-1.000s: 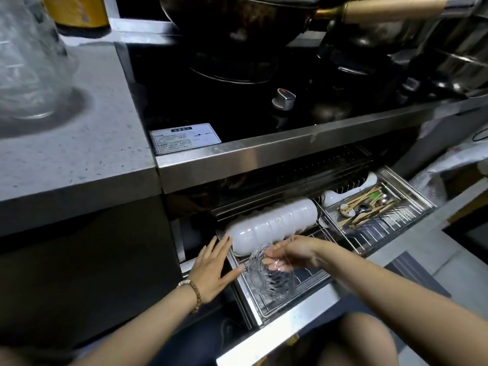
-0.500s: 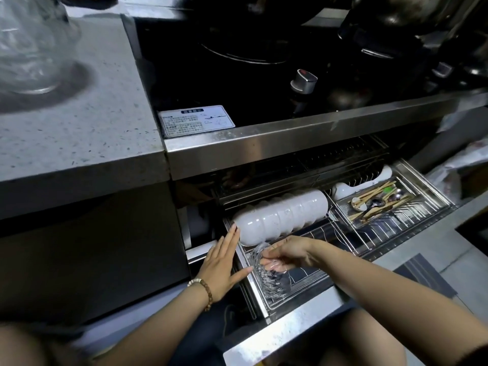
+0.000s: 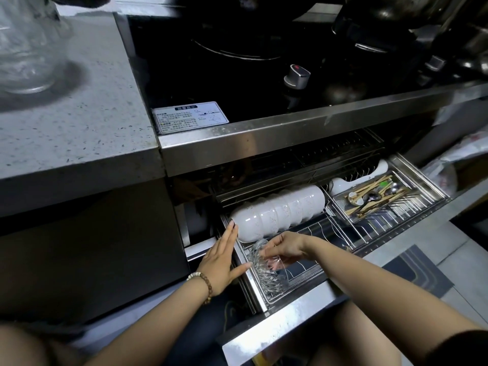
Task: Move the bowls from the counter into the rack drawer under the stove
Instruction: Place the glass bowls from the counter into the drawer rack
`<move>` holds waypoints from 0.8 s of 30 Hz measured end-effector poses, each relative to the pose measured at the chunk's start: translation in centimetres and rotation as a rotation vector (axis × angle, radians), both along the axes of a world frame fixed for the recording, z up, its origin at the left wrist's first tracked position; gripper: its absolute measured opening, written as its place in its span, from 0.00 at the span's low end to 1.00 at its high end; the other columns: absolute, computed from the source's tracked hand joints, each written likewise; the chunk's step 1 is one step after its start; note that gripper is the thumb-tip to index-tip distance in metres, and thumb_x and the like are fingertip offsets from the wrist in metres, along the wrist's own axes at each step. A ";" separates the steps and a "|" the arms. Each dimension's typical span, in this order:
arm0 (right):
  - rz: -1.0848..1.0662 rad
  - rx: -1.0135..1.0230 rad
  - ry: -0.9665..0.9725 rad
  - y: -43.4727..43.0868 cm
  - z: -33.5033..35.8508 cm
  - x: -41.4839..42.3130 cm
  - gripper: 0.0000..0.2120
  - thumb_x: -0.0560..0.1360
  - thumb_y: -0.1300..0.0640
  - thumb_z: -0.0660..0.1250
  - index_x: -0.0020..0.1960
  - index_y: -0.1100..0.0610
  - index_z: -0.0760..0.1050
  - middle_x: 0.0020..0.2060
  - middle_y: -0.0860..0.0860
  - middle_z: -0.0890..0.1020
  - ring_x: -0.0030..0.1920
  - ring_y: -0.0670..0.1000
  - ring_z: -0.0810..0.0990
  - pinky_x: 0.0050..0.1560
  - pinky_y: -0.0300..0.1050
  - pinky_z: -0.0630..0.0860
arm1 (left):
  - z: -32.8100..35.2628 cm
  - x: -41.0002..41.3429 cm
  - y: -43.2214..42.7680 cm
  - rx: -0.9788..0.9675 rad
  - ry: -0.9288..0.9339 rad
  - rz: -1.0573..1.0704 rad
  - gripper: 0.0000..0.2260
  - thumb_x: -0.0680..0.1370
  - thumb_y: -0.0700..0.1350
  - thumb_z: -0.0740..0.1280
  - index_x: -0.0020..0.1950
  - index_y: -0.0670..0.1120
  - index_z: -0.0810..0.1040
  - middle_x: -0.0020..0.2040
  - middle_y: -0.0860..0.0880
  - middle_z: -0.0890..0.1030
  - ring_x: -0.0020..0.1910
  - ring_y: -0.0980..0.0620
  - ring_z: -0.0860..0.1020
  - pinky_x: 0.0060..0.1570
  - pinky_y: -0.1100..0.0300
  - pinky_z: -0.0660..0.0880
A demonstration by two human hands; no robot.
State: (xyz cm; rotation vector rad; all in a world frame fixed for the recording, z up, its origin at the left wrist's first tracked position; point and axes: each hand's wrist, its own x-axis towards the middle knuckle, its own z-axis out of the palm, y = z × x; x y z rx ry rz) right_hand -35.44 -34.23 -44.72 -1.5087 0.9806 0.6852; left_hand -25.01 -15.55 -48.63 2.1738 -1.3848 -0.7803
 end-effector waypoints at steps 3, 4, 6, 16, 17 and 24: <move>0.084 -0.169 -0.021 0.2 0.3 0.0 0.16 0.71 0.52 0.72 0.53 0.62 0.78 0.43 0.56 0.83 0.38 0.49 0.79 0.36 0.37 0.77 | 0.6 -0.3 0.0 0.011 -0.003 0.015 0.40 0.76 0.62 0.59 0.76 0.50 0.37 0.72 0.59 0.30 0.76 0.53 0.49 0.72 0.58 0.57; 0.125 -0.222 -0.026 0.1 0.4 0.0 0.18 0.70 0.50 0.73 0.54 0.62 0.78 0.48 0.58 0.83 0.42 0.50 0.78 0.41 0.40 0.76 | 0.9 -0.3 0.0 0.029 -0.016 0.014 0.39 0.76 0.61 0.59 0.77 0.50 0.38 0.73 0.58 0.30 0.76 0.52 0.49 0.72 0.58 0.59; 0.205 -0.320 -0.036 0.2 1.1 0.0 0.22 0.70 0.48 0.72 0.56 0.62 0.77 0.56 0.60 0.81 0.48 0.51 0.77 0.50 0.43 0.74 | 1.4 -0.3 0.0 0.089 -0.052 0.002 0.39 0.76 0.62 0.58 0.77 0.51 0.39 0.75 0.56 0.32 0.77 0.50 0.49 0.72 0.55 0.59; -0.025 -0.572 -0.411 1.1 10.4 -4.0 0.26 0.74 0.51 0.68 0.69 0.55 0.66 0.66 0.52 0.71 0.65 0.53 0.73 0.58 0.43 0.73 | 9.4 -0.3 -0.1 -0.015 -0.139 -0.019 0.34 0.77 0.61 0.58 0.77 0.53 0.47 0.75 0.50 0.62 0.71 0.49 0.64 0.64 0.57 0.67; -0.042 -0.605 -0.456 1.2 11.7 -4.5 0.26 0.74 0.52 0.68 0.69 0.55 0.66 0.66 0.52 0.71 0.66 0.52 0.72 0.59 0.42 0.72 | 10.8 -0.3 -0.1 -0.054 -0.144 -0.017 0.33 0.77 0.61 0.58 0.77 0.53 0.49 0.74 0.50 0.63 0.71 0.50 0.64 0.65 0.58 0.67; -0.074 -0.798 -0.712 2.8 21.5 -5.0 0.25 0.73 0.49 0.69 0.68 0.51 0.68 0.66 0.51 0.73 0.67 0.47 0.71 0.70 0.49 0.67 | 23.0 0.7 1.4 -0.379 -0.250 -0.005 0.27 0.77 0.62 0.56 0.74 0.56 0.59 0.68 0.55 0.72 0.67 0.55 0.70 0.64 0.58 0.69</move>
